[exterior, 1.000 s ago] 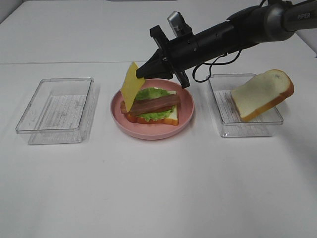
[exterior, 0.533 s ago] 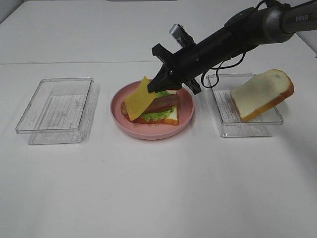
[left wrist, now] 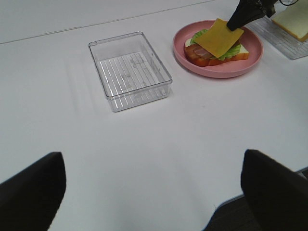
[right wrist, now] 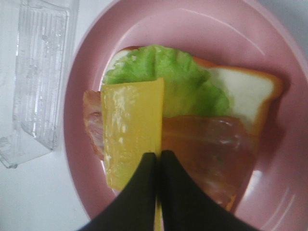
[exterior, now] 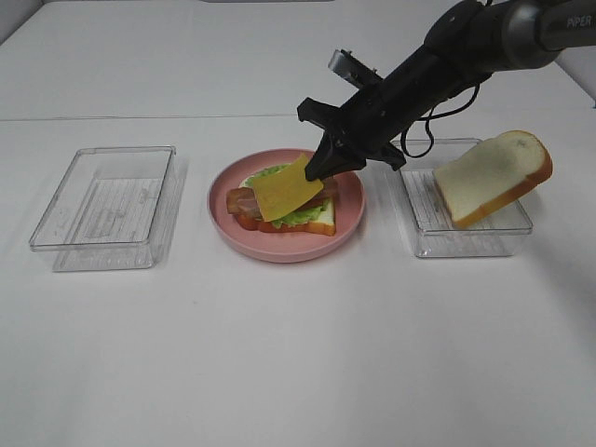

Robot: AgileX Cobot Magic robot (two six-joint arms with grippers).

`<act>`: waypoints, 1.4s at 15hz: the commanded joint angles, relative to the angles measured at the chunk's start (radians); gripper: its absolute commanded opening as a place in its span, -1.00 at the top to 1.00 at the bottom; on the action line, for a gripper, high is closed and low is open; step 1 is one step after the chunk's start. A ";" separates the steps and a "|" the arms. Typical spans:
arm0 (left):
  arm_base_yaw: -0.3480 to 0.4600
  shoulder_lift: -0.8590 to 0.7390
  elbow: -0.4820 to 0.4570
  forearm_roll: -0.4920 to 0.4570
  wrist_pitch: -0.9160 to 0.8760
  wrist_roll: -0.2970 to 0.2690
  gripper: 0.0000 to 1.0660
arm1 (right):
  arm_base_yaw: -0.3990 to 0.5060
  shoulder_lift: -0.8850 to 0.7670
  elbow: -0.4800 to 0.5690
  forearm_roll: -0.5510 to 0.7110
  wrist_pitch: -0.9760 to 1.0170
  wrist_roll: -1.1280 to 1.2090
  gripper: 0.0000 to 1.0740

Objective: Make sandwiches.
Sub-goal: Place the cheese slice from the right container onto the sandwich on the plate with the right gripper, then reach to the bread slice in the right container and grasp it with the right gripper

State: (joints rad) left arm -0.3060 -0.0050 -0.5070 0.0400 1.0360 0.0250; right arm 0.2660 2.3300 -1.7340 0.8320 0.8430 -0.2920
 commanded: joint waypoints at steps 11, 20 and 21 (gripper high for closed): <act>-0.003 -0.020 0.003 -0.005 -0.008 0.002 -0.72 | -0.003 -0.058 -0.005 -0.049 0.016 -0.040 -0.52; -0.003 -0.020 0.003 -0.005 -0.008 0.002 -0.72 | -0.016 -0.286 -0.005 -0.795 0.103 0.319 -0.47; -0.003 -0.020 0.003 -0.005 -0.008 0.003 -0.72 | -0.077 -0.290 -0.005 -0.810 0.150 0.330 -0.46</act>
State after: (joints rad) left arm -0.3060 -0.0060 -0.5070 0.0400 1.0360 0.0250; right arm 0.1990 2.0460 -1.7340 0.0430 0.9770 0.0220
